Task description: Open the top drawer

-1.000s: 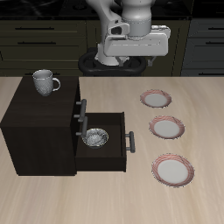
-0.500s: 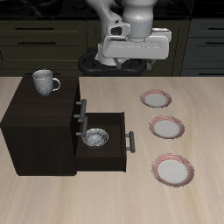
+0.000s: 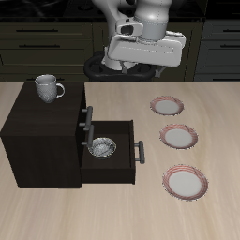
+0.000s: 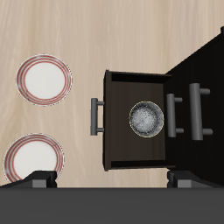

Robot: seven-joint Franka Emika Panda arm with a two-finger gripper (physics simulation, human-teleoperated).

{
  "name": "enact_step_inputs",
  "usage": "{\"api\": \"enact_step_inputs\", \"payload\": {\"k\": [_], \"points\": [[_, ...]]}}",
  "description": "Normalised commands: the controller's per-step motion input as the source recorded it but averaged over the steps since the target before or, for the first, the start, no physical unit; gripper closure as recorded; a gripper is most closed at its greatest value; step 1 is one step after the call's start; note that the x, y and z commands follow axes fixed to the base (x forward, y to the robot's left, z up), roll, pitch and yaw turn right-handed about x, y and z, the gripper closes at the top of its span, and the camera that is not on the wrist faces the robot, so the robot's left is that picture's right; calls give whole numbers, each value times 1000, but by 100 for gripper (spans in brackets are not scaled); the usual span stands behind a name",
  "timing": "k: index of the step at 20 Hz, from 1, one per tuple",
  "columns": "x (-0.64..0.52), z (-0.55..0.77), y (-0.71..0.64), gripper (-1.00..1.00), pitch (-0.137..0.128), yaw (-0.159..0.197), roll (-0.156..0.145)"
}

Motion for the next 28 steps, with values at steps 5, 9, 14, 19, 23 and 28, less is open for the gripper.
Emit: {"api": "enact_step_inputs", "payload": {"k": [5,9,14,19,23,28], "points": [[139,-130,-118,-100,-9,50,-114],[137,-122,-122,-100,5,57,-102],[162,-215,-52,-100,9,81,-151],[64,-130,20,-100,7,57,-111],[82,-100,14,-100,14,54,-119],[37,-82,-56,-100,19,40,-119]]}}
